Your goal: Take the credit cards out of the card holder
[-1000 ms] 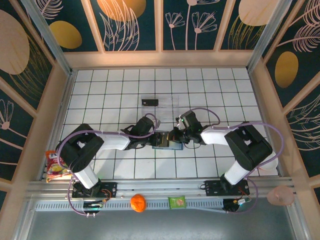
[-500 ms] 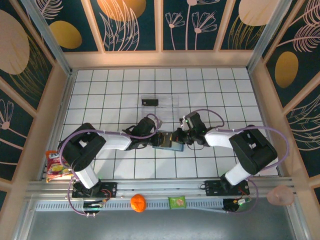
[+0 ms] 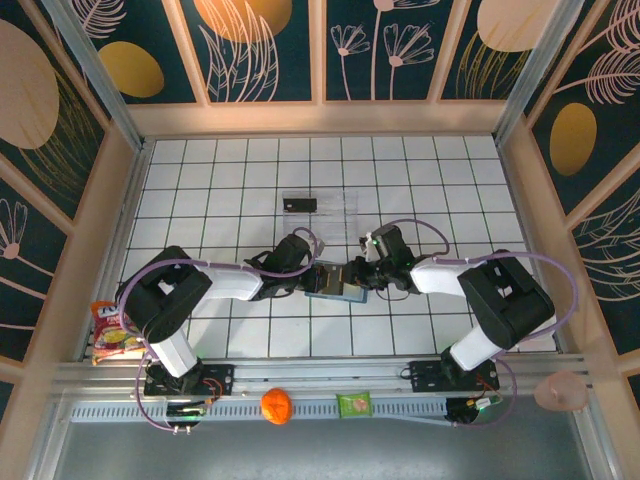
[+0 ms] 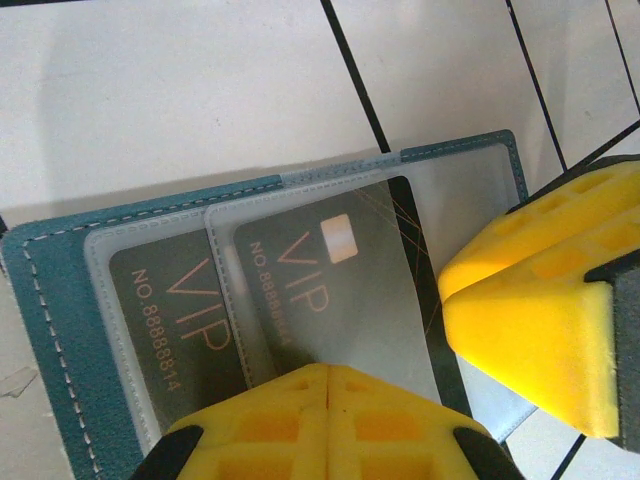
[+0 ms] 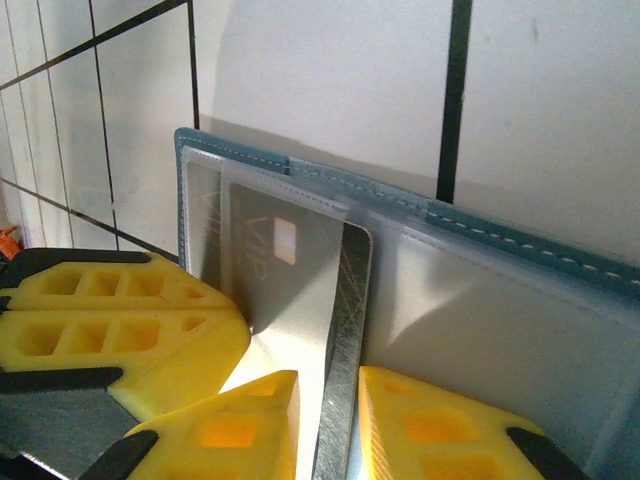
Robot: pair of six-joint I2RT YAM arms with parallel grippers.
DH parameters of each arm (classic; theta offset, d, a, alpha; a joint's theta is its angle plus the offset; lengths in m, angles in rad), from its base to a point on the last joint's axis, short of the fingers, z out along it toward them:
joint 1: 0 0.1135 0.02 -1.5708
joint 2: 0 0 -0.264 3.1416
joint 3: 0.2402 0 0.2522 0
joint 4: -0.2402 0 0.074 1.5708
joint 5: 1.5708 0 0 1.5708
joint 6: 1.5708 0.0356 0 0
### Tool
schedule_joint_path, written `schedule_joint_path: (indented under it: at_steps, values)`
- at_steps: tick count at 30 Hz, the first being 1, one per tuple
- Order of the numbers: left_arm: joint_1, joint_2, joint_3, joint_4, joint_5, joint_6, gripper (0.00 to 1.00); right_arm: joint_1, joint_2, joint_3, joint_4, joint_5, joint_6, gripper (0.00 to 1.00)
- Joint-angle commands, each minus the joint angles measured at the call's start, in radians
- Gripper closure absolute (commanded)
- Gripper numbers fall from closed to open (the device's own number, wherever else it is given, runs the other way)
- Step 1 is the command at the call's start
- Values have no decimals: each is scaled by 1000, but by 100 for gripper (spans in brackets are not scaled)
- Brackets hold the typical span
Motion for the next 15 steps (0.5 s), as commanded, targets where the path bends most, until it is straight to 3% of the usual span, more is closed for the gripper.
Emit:
schedule_joint_path:
  at_steps: [1,5,11,15]
  values:
    - [6,37,-26,-114,-44,6,93,6,39,6,-14,6,-2,76]
    - [6,37,-27,-112,-42,5,93,14,63,11,-16,8,3,77]
    - [6,35,-28,-110,-44,5,94,14,47,6,-19,25,5,99]
    - [6,30,-29,-110,-46,4,94,12,8,1,-38,57,-1,100]
